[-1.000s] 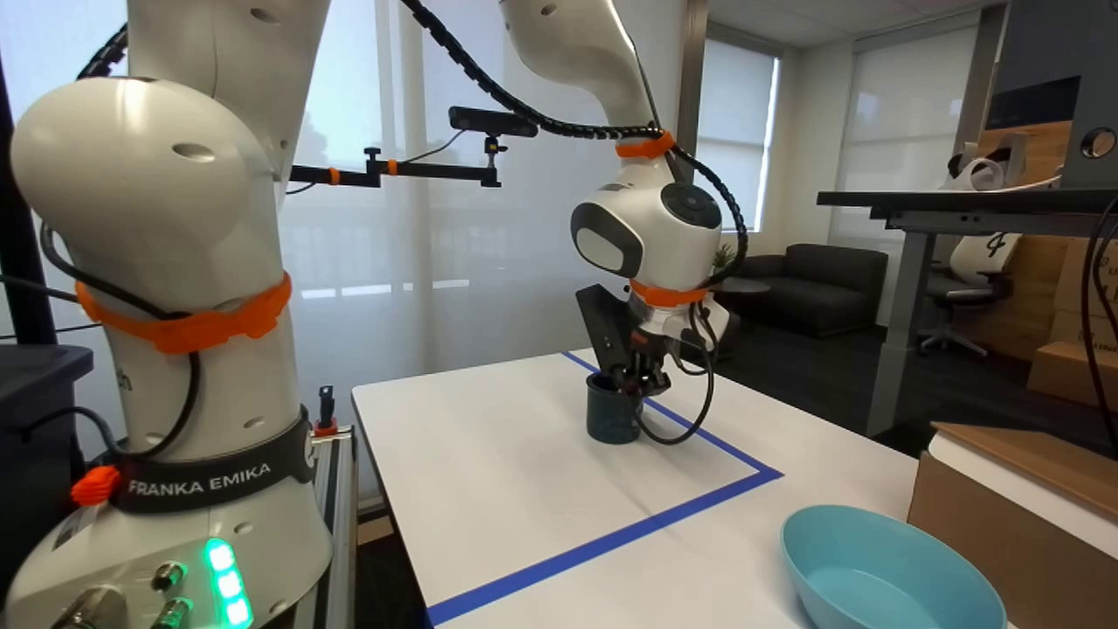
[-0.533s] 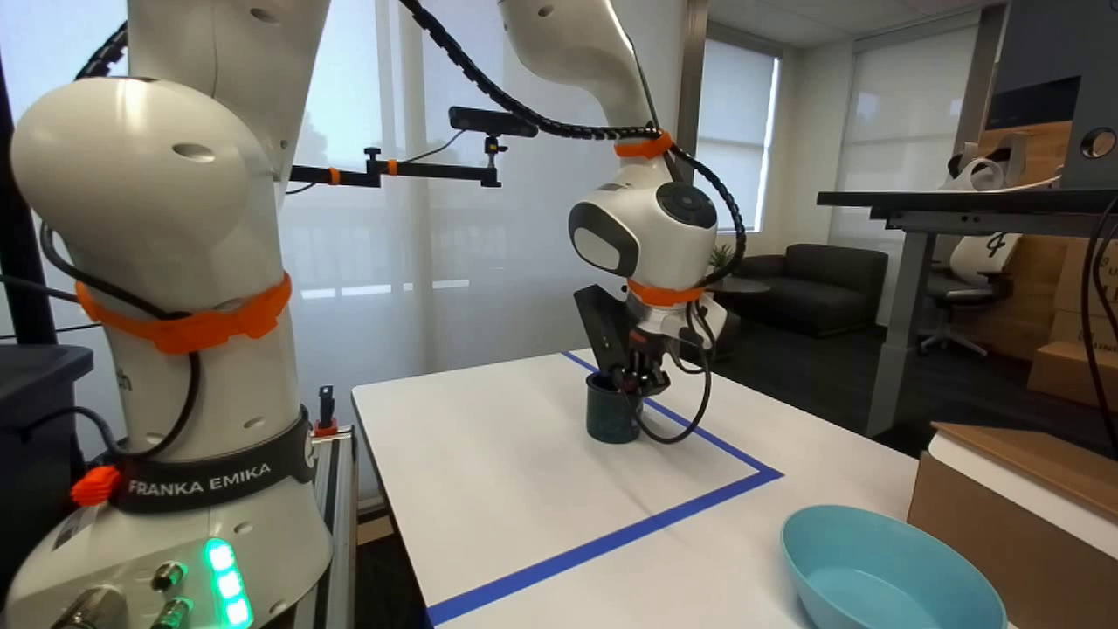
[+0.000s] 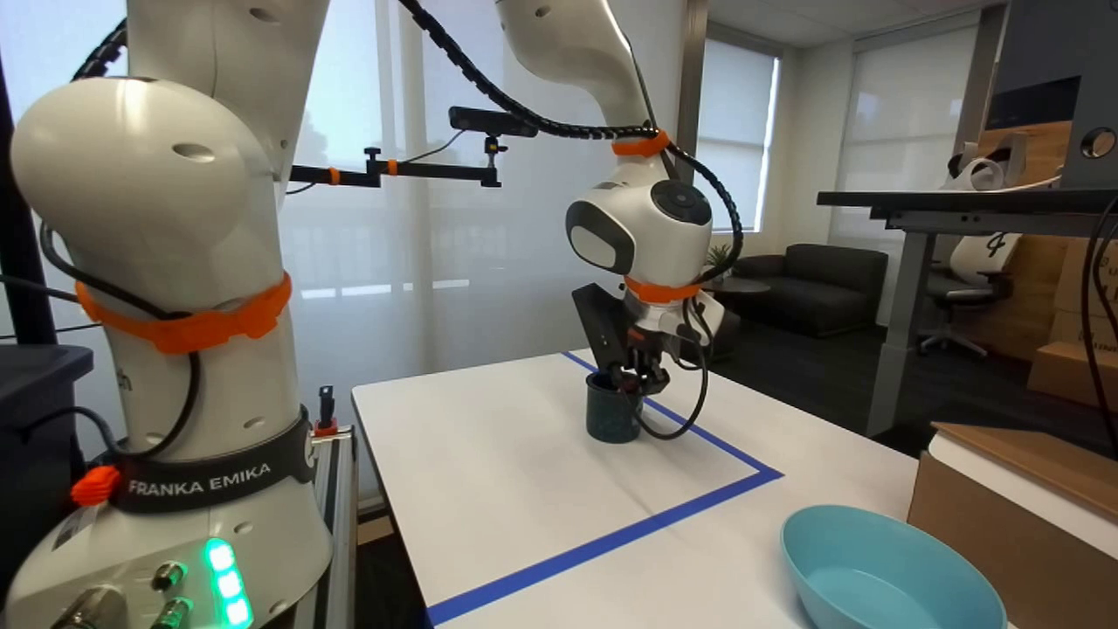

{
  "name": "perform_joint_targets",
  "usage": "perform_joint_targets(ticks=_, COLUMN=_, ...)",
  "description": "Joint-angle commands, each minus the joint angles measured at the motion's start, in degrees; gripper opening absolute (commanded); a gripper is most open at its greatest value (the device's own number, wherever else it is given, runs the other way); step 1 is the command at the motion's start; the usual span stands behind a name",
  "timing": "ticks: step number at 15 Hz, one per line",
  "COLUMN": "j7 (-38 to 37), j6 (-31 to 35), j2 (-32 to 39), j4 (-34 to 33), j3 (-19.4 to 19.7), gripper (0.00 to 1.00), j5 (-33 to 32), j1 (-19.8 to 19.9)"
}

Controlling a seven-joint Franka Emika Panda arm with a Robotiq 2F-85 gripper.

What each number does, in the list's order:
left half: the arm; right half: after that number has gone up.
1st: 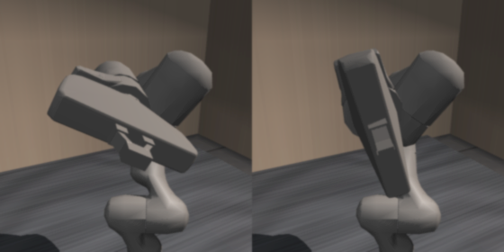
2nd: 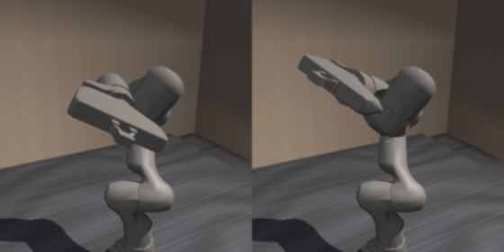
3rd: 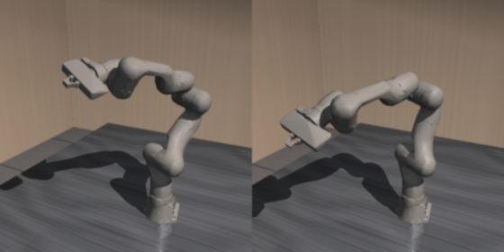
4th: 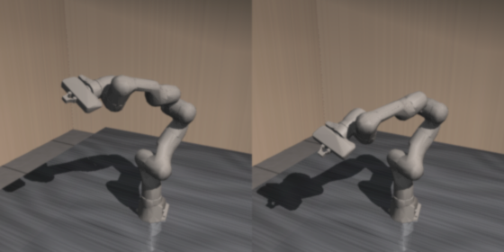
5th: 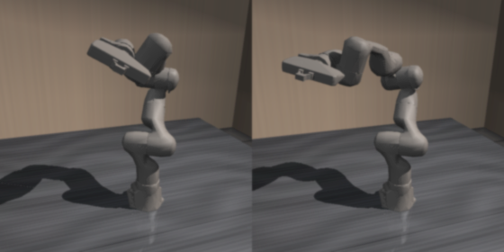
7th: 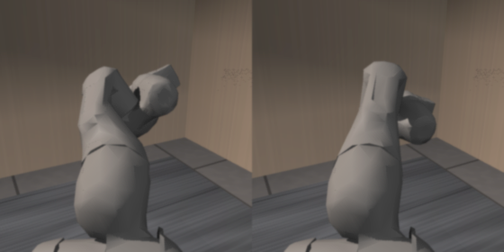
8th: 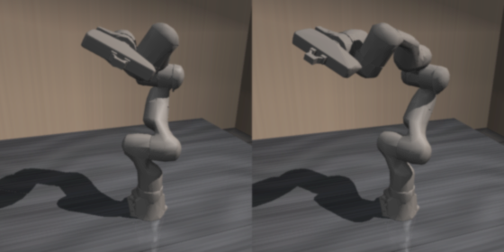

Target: Remove the marker from the cup

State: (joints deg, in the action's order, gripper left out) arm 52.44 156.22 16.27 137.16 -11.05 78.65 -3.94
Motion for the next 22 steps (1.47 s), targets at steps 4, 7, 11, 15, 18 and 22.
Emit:
perform_joint_targets(ticks=4, j7=1.49, j6=1.42, j2=-1.43, j4=0.71, j3=-0.71, gripper=0.53, j5=2.44, j1=-0.28)
perform_joint_targets(ticks=7, j7=1.51, j6=1.36, j2=-1.45, j4=0.87, j3=-0.9, gripper=0.42, j5=2.42, j1=-0.35)
perform_joint_targets(ticks=11, j7=1.66, j6=1.46, j2=-1.35, j4=0.9, j3=-1.02, gripper=0.45, j5=2.49, j1=-0.36)
perform_joint_targets(ticks=15, j7=1.51, j6=1.41, j2=-1.51, j4=1.08, j3=-1.17, gripper=0.32, j5=2.63, j1=-0.37)
perform_joint_targets(ticks=18, j7=1.16, j6=1.32, j2=-1.67, j4=1.37, j3=-1.36, gripper=0.22, j5=2.64, j1=-0.41)
perform_joint_targets(ticks=22, j7=1.03, j6=1.45, j2=-1.77, j4=1.74, j3=-1.64, gripper=0.26, j5=2.72, j1=-0.45)
